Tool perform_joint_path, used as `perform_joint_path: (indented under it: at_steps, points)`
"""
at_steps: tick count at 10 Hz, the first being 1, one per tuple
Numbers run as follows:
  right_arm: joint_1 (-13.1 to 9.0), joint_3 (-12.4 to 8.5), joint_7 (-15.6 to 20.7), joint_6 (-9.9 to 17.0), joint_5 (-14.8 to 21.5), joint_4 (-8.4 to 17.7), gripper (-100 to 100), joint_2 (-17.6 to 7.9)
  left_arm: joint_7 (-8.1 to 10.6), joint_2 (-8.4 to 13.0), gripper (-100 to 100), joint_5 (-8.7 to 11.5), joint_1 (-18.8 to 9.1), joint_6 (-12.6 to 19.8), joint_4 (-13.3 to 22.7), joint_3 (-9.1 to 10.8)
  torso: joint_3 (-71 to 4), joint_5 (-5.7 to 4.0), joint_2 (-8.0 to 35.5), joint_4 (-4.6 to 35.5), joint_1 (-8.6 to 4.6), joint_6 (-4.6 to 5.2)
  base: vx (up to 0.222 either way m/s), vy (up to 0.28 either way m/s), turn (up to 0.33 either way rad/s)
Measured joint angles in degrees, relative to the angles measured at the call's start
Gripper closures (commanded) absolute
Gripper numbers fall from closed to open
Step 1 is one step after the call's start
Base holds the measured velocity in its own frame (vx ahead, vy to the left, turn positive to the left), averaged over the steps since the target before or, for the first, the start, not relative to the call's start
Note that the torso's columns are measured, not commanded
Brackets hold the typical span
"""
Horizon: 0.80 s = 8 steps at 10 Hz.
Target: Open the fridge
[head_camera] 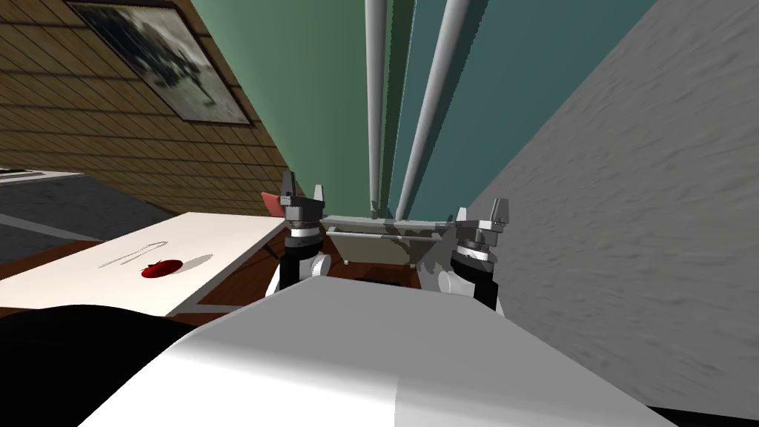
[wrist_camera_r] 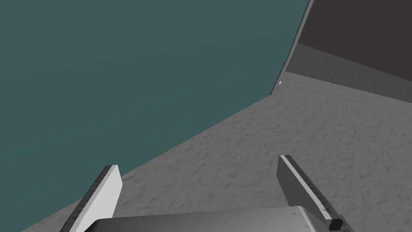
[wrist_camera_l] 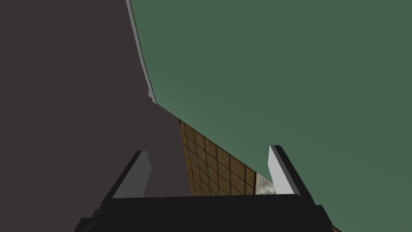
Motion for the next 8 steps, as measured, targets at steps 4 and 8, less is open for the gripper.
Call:
perform_joint_path:
  at_steps: [4,8]
  points:
    - [-0.02,-0.02,0.00,0.01,0.00,0.01,0,-0.02,-0.02,-0.26,0,0.34,-0.03,-0.36,-0.89,1.05,-29.11,-0.30,13.35,13.67,-1.71,0.91,-0.012,0.040,0.072]
    - [0.00,0.00,0.00,-0.01,0.00,-0.02,0,0.00,0.05,-0.44,0,0.61,-0.46,-0.78,-1.97,1.63,-62.53,0.00,30.70,30.90,-0.32,0.12,-0.012,0.025,0.016]
